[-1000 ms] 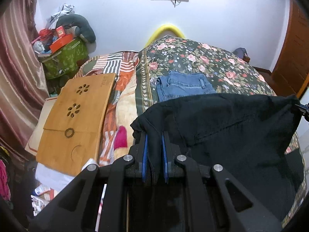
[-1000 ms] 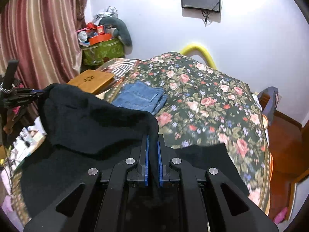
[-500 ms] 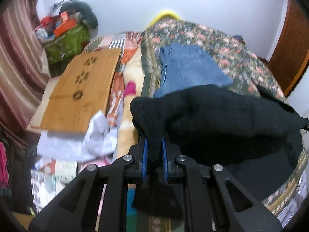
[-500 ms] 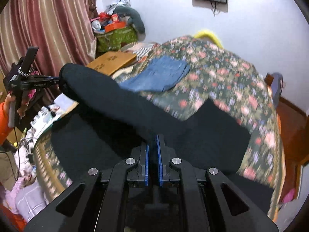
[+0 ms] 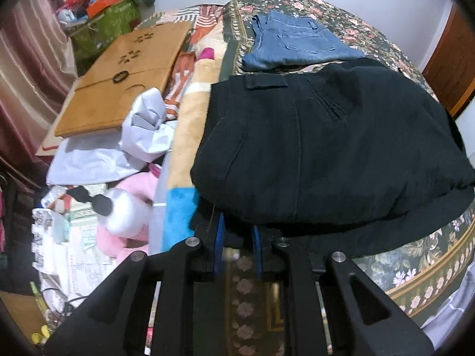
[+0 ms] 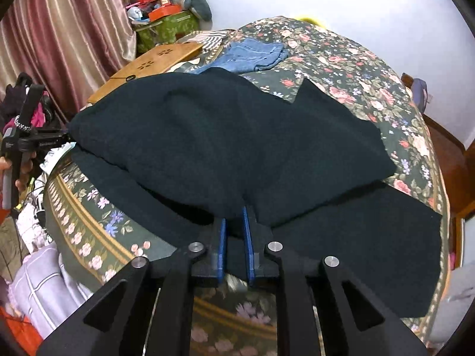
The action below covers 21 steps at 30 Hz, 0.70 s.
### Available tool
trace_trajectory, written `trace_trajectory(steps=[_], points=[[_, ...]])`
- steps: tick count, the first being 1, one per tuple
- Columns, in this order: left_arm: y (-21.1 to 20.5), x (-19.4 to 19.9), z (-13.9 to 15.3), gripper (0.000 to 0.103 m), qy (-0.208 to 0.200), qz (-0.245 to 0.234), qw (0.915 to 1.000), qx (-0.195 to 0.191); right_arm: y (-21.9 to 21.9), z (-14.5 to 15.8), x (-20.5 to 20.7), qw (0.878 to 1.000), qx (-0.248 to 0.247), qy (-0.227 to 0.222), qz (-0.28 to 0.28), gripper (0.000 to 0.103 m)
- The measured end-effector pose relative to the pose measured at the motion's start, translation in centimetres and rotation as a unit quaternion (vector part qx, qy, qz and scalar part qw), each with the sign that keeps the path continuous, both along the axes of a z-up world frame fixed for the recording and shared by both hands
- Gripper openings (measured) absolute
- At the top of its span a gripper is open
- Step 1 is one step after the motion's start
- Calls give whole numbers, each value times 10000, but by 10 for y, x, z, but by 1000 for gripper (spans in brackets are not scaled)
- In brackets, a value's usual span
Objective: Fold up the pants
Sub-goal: 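Lift the waistband with both grippers and fold it over toward the hems, then open both grippers to release the folded black trousers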
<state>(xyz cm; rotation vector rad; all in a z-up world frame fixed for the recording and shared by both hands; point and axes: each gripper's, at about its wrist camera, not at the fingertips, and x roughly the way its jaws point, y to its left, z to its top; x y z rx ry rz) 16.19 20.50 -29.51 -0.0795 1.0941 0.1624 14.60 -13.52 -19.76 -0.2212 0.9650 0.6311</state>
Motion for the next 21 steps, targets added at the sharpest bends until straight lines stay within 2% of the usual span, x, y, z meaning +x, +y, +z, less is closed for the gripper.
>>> trace_trajectory(steps=[2,4,7,9,11,13,16,21], points=[[2,-4,7,17,-17,-17,10000,85,-8,5,-3,10000,-23,-16,-95,31],[4,-8,17,17,-66,-1,9998,212,-18,11,-3,9996,22,-42,-274,39],[3,-12,31,18,-228,88,9988,414,-34,18,3,9981,262,104,-545,39],[3,-12,43,22,-378,132,9981,463,-43,24,8,9961,477,125,-733,39],[1,-10,56,38,-521,211,9971,508,-47,30,11,9947,564,68,-855,39],[-1,-4,70,49,-677,294,9958,546,-47,36,18,9942,535,-46,-930,39],[-11,13,87,58,-869,253,9945,520,-44,41,31,9941,459,-203,-961,40],[-36,52,105,73,-1097,45,9936,260,-35,46,63,9946,386,-395,-880,49]])
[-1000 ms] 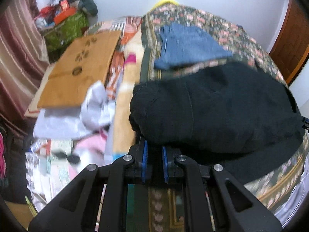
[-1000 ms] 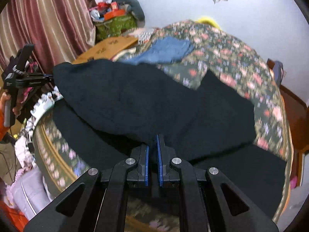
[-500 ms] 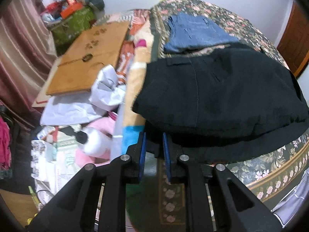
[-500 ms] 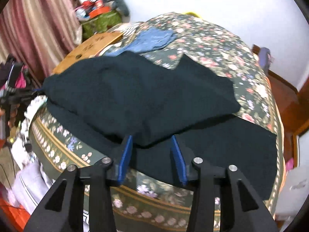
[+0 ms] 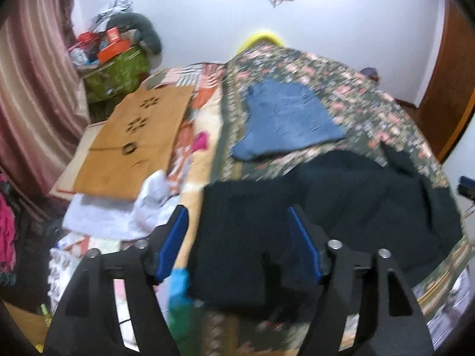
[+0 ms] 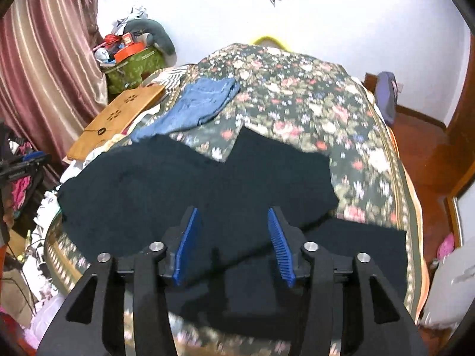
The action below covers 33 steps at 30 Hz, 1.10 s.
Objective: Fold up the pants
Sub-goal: 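Open both grippers to release the folded black trousers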
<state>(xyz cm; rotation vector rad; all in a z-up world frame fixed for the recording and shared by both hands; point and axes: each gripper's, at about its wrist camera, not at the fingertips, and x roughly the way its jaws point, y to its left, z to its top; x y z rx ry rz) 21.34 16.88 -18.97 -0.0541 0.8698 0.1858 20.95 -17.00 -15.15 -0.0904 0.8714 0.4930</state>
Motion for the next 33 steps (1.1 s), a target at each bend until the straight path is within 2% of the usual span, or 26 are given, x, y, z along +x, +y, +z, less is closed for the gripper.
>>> trace_trajectory(steps=[5,12,22,23,25,27,29,33], points=[[-30,46,1,83,-104,-248,9996,-69,10,-8,39,10000,17,55,23,49],[-55,101,-26,84,187,-411,9989,-83,29,-32,99,9994,87,347,21,49],[-69,119,-60,84,388,-577,9975,79,62,-77,170,9946,-24,1023,165,47],[-70,120,-62,84,400,-588,9974,91,64,-85,175,9932,-78,1148,196,39],[-73,121,-65,84,407,-599,9973,142,65,-95,178,9913,-68,1285,279,34],[-75,121,-67,84,403,-595,9972,201,63,-94,174,9928,-75,1156,291,26],[-77,120,-67,84,401,-617,9970,243,60,-91,171,9937,-116,1074,310,12],[-81,117,-64,84,403,-655,9967,261,48,-79,170,9955,-87,920,211,9]])
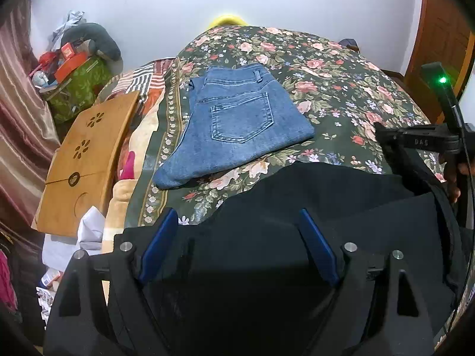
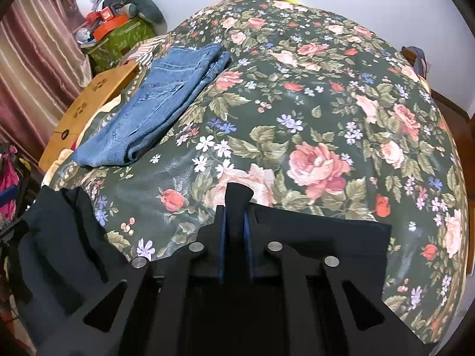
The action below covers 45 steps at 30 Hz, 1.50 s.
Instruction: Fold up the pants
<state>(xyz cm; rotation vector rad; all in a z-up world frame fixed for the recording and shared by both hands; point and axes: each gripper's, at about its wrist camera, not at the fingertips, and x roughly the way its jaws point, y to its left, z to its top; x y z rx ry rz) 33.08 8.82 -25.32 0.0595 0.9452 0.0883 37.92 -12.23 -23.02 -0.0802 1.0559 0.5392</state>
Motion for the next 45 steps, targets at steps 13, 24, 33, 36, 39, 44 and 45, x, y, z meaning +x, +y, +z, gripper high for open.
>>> trace_trajectory(steps=[13,24,33,36,39,44,45], points=[[-14,-17,-22,84,520,170,9985,38,-117,145,-40,9822,134,-1674,-843,9],[-59,-35,-17,84,642,-108,9970,427,-201,158,-118,9702,-407,-2078,-1181,8],[-91,-53,-15,84,632,-544,9933,794,-249,21,-169,9833,-545,-457,-1677,9],[-95,-57,-11,84,615,-560,9934,788,-259,-5,-183,9819,-378,-33,-1858,10],[-93,-61,-4,84,539,-520,9947,697,-267,-24,-195,9786,-297,257,-2020,17],[-72,-68,19,84,264,-279,9980,512,-278,-11,-201,9715,-507,130,-2310,37],[-65,-68,24,84,211,-214,9984,473,-281,-6,-201,9693,-562,69,-2393,37]])
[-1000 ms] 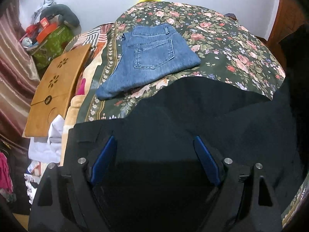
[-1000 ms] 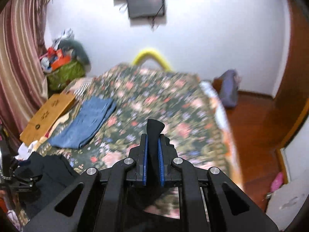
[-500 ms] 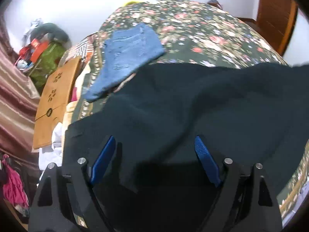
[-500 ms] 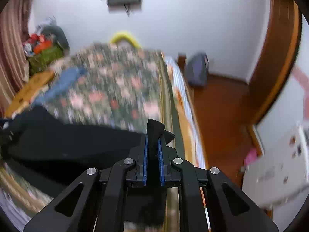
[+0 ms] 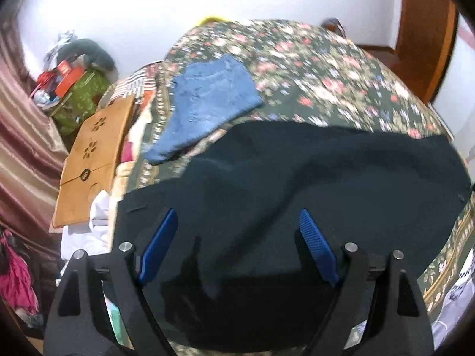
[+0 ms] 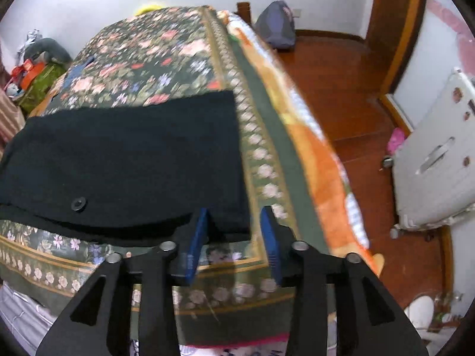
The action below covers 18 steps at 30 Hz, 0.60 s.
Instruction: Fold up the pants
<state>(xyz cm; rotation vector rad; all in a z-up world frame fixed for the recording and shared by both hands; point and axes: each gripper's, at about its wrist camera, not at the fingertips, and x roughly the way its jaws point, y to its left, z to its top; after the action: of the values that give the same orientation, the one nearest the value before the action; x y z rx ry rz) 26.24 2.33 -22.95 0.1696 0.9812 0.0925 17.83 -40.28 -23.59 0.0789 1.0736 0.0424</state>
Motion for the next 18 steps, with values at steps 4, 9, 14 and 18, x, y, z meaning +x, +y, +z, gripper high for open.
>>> trace_trajectory(steps=[4,9,14,18], points=[[45,-2,18,90,-217,408,9989,-108,10,28,11,9994,-74,-313,99,37],[110,9,24,90,-227,935,9953,-134,75,67,40,9928,61,-779,903,37],[166,27,8,90,33,1276,9910,-408,164,89,67,9744,352,-1112,1921,38],[197,44,-22,90,435,1356,9866,-792,239,89,93,9564,608,-1090,2640,38]])
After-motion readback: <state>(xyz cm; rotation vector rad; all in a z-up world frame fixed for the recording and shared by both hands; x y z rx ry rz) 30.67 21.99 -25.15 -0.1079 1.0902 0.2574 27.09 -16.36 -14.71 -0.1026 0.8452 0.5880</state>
